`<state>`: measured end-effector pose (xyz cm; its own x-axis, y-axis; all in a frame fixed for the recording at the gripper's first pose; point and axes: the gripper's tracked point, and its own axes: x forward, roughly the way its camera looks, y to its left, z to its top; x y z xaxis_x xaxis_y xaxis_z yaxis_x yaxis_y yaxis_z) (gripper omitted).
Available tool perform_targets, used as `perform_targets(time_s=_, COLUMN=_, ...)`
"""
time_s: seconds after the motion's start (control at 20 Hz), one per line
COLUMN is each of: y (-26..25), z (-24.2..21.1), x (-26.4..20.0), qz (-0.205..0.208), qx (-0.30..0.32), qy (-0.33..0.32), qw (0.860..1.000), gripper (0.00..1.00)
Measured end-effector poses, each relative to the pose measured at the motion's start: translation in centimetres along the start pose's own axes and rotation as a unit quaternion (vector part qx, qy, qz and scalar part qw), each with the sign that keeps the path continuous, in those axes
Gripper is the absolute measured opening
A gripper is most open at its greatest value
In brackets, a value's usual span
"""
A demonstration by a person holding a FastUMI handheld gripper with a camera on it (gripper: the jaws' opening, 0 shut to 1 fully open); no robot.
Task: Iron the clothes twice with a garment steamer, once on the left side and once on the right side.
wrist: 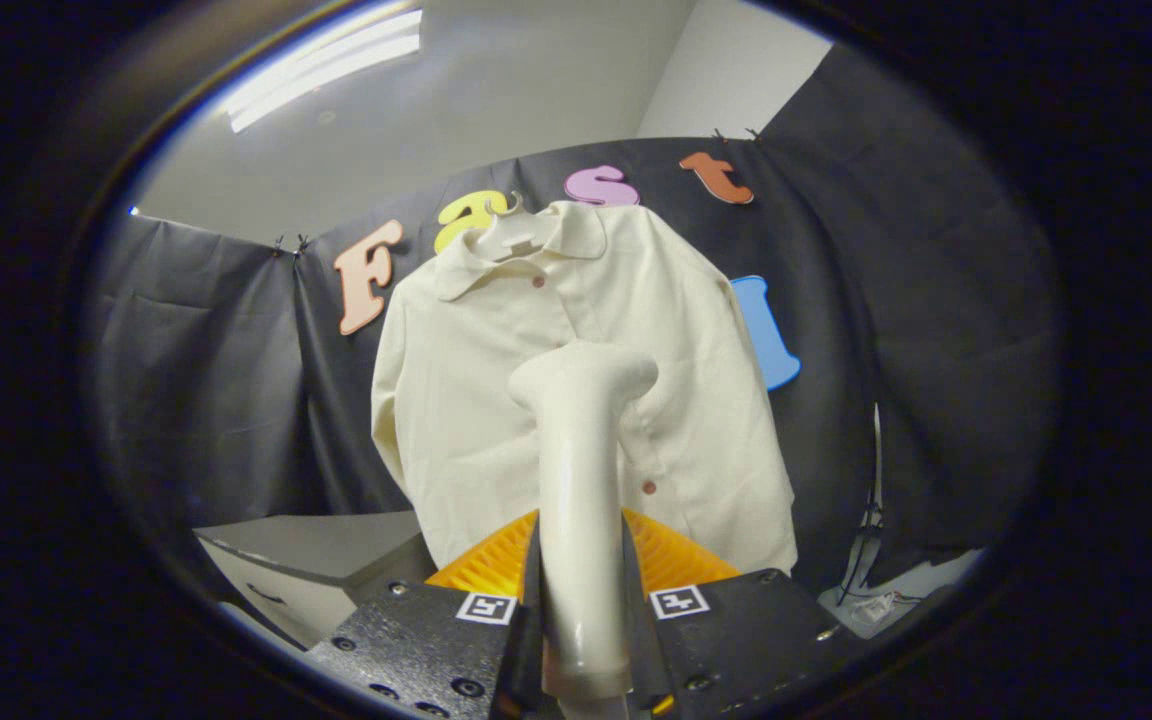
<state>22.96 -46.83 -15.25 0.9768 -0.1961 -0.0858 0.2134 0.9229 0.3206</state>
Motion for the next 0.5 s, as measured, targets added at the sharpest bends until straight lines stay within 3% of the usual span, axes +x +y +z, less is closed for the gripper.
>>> perform_targets(time_s=0.5, y=-1.9, z=9.4, x=8.9, qz=-0.023, qx=0.031, qy=-0.063, qw=0.997, gripper=0.34)
